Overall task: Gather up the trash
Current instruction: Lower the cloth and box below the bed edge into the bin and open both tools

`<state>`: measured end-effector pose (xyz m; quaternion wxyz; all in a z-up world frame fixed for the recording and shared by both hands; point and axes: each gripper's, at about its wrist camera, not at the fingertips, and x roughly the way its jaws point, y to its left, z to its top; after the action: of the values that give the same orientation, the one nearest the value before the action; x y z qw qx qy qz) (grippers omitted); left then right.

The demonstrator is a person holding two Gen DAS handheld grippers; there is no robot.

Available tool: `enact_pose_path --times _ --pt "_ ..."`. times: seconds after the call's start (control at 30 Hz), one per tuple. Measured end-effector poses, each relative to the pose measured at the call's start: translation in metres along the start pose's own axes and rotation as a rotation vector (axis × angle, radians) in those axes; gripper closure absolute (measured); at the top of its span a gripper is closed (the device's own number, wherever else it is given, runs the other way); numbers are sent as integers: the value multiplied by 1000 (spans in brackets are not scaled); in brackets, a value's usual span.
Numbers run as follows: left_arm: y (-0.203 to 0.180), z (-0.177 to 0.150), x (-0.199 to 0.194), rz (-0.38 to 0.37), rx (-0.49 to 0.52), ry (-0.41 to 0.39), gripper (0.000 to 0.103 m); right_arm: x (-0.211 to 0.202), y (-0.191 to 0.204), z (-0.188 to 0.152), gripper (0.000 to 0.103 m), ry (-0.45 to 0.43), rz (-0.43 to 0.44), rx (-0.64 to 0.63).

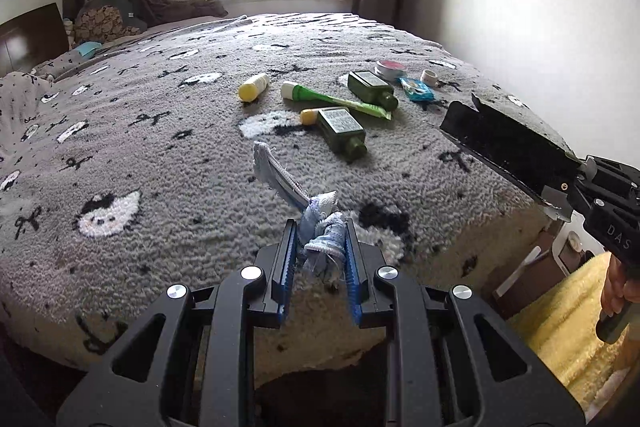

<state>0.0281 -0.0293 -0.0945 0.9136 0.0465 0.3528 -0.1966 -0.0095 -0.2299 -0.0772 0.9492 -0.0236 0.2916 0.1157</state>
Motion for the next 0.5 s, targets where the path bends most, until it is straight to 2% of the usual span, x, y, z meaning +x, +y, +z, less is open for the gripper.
enact_pose_path --times 0.3,0.5 --pt "-14 -59 -9 -26 17 89 82 -2 19 -51 100 97 43 52" --pt "-13 -104 12 -37 -17 200 82 13 28 -86 100 233 94 85"
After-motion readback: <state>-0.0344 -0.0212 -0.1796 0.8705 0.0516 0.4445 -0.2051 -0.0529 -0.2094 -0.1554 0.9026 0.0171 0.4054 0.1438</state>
